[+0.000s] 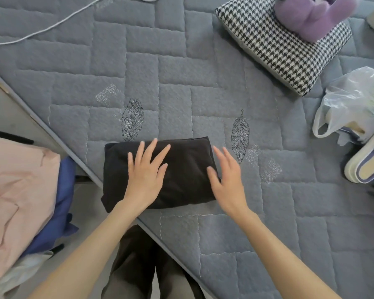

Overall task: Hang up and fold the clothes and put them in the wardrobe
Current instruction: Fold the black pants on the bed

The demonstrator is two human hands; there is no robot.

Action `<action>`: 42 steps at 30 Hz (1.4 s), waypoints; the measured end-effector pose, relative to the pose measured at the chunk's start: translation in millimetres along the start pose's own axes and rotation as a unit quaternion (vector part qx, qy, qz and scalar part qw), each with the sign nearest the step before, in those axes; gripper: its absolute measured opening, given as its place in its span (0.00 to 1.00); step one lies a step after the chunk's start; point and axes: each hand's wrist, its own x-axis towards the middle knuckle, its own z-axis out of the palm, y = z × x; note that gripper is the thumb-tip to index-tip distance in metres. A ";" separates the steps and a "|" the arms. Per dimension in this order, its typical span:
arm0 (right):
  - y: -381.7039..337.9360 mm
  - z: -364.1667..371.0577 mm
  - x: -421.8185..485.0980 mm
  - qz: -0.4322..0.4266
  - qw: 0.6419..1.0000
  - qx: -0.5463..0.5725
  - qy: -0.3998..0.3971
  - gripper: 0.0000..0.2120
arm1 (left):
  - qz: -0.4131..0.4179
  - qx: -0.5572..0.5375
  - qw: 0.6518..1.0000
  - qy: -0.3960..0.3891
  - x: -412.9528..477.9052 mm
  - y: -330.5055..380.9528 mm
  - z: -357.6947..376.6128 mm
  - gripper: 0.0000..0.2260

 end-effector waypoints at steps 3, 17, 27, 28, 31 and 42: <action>-4.1 20.6 6.4 -0.101 0.977 -0.171 -0.083 0.26 | -0.041 0.062 0.997 -0.025 -8.6 -23.2 15.1 0.25; 13.6 74.9 30.6 0.089 0.985 -0.145 -0.015 0.30 | -0.289 -0.059 0.948 0.121 9.6 -56.1 37.8 0.24; -7.3 58.2 58.5 0.107 0.994 -0.002 -0.004 0.29 | -0.335 -0.294 0.880 0.161 3.2 -59.4 16.7 0.23; -13.3 55.1 60.7 0.098 0.995 0.009 0.001 0.28 | -0.329 -0.301 0.879 0.167 5.8 -59.7 11.0 0.23; -37.4 47.5 72.4 0.058 0.998 0.015 0.013 0.27 | -0.320 -0.328 0.869 0.189 12.7 -59.1 -8.2 0.23; -180.0 54.7 226.9 -0.131 0.989 0.068 0.018 0.26 | -0.196 -0.426 0.835 0.287 103.4 -136.2 -126.4 0.24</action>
